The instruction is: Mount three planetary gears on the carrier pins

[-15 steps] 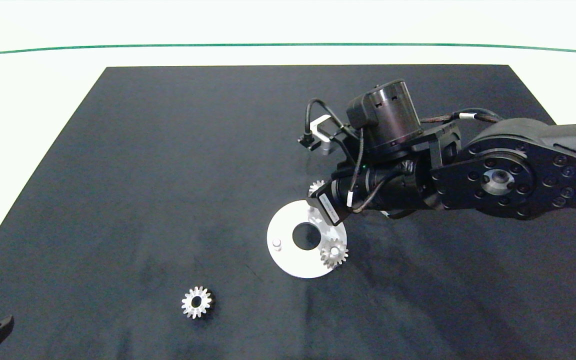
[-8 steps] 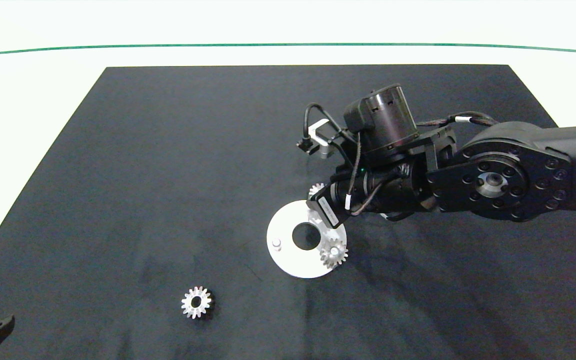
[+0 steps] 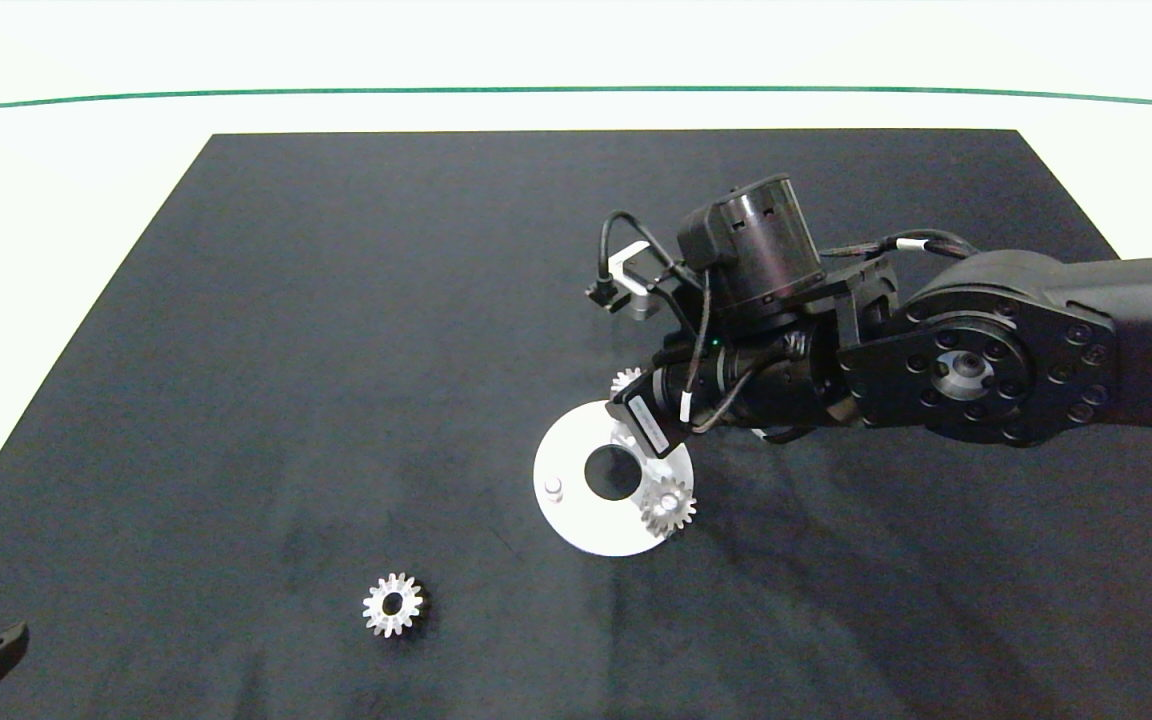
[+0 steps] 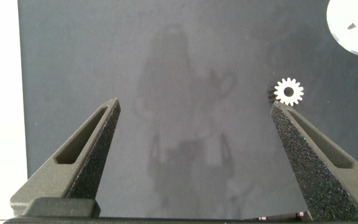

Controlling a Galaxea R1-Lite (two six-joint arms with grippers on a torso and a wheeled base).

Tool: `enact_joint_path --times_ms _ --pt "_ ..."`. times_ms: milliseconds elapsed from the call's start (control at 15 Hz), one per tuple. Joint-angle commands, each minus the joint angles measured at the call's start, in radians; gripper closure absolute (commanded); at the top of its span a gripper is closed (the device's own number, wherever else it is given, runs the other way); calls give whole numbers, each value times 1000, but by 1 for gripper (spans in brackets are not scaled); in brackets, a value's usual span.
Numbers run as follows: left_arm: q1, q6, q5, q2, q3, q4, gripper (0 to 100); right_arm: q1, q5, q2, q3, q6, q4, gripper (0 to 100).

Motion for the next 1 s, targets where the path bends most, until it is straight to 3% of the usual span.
enact_joint_path --times_ms 67,1000 --pt "0 0 0 6 0 2 0 2 -2 2 5 -1 1 87" --pt "-19 0 0 11 2 2 0 -2 -1 22 2 -9 -26 87"
